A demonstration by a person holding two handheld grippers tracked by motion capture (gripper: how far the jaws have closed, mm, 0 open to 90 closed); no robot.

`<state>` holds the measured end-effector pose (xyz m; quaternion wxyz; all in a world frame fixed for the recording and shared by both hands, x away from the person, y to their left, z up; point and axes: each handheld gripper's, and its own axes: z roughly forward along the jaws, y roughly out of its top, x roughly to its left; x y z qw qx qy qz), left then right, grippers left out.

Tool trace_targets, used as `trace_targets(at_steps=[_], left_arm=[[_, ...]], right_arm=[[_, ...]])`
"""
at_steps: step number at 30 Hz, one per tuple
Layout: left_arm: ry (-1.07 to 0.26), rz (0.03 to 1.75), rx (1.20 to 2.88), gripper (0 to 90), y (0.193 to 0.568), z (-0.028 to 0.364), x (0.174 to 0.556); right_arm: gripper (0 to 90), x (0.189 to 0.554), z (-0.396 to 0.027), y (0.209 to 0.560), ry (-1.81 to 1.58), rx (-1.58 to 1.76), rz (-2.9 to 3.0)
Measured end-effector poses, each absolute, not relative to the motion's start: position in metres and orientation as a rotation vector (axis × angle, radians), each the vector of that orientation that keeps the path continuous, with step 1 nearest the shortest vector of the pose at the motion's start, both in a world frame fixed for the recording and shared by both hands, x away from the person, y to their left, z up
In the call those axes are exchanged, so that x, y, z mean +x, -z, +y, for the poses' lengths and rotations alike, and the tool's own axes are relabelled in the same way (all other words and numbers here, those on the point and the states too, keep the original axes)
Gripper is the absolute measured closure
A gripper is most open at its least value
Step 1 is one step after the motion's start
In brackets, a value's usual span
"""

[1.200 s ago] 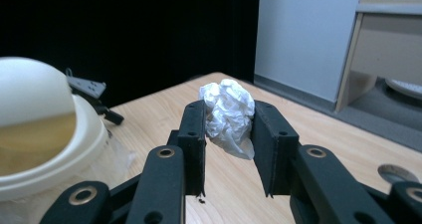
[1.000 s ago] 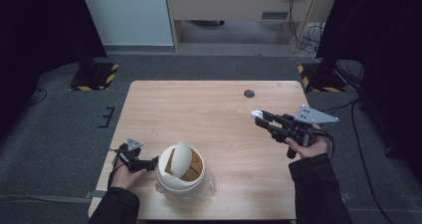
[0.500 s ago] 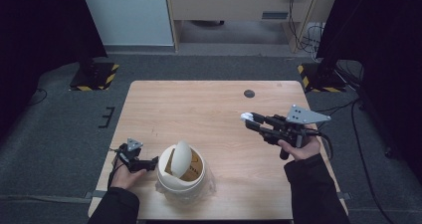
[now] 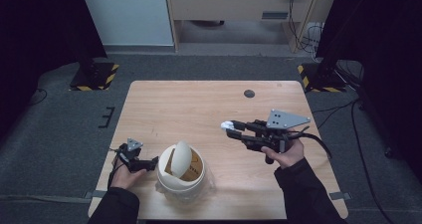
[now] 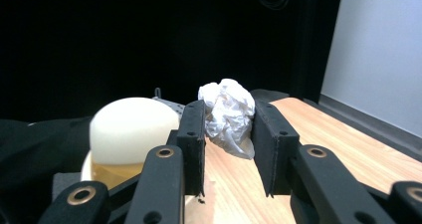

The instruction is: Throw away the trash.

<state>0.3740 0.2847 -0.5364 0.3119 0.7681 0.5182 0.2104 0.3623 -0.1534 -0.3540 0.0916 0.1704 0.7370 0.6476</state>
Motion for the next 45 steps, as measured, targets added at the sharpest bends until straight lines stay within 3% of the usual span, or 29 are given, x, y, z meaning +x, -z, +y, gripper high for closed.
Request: trace_targets(at_steps=[22,45], left_arm=[[-0.555,1.367,2.027,0.0,0.536,0.285,0.374],[-0.555,1.367,2.027,0.0,0.536,0.285,0.374]], right_arm=[[68.3,0.345,-0.089,0.389,-1.897,0.367,2.469],[67.9,0.34,-0.071,0.419,-1.736,0.373,2.673]])
